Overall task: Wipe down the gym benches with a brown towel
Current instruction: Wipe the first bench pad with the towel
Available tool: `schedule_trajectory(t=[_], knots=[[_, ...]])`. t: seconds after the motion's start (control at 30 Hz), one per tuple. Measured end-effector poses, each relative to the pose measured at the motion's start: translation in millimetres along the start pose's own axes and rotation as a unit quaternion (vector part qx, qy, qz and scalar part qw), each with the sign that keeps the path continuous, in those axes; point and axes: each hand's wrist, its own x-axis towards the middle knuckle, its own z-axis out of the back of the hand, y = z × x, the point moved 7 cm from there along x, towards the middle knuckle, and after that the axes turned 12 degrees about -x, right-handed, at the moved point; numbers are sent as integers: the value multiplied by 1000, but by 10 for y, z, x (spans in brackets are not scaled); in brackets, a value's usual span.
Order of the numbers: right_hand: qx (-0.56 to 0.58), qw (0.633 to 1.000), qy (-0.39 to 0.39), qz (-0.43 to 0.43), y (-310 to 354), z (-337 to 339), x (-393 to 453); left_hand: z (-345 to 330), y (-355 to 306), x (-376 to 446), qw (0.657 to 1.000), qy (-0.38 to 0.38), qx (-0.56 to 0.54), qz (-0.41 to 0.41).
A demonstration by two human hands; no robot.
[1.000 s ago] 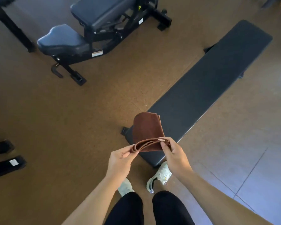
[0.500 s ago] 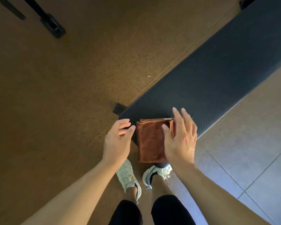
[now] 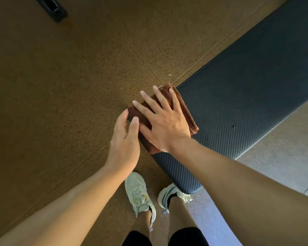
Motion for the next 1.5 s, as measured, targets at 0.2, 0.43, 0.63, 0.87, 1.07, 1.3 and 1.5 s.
schedule_trajectory(t=[0.2,0.43,0.63,0.87,1.07,1.3,1.5], knots=[[14,997,17,-67,-23,-439,-1443,-472,-127,210,991,55,99,65],[16,989,31,-147,-513,-360,-1039,-751,31,417,970,43,200,131],[-10,996,19,-88,-1170,102,333,-809,100,420,955,-5,271,122],[-12,996,20,-89,-1059,-394,-1224,-802,118,426,942,36,300,145],[-36,997,17,70,-1198,-380,-885,-798,144,419,943,-5,304,136],[-15,994,-12,105,-1259,52,233,-788,139,379,944,-43,303,124],[-67,969,12,238,-1427,-441,-1543,-791,143,351,947,-40,297,118]])
